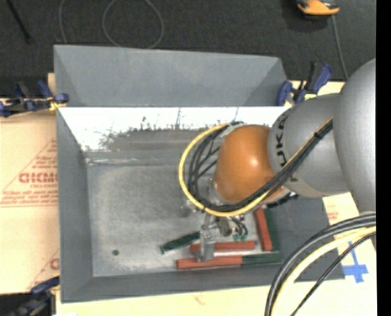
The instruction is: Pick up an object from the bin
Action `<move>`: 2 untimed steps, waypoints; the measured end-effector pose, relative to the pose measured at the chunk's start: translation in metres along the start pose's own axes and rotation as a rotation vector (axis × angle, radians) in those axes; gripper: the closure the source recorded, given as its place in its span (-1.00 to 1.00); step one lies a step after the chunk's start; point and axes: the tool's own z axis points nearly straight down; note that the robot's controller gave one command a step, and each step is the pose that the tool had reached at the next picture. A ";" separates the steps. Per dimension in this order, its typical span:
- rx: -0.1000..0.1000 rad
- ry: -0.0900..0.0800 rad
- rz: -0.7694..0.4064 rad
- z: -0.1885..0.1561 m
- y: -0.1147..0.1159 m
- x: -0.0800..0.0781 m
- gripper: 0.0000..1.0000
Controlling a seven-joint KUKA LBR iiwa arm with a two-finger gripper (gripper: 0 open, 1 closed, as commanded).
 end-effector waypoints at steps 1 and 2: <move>-0.001 -0.008 0.002 -0.004 0.000 -0.003 1.00; -0.001 -0.006 0.088 -0.003 0.047 0.014 1.00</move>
Offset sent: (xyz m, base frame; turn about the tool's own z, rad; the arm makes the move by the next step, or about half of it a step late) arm 0.0000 0.0000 0.0000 0.0000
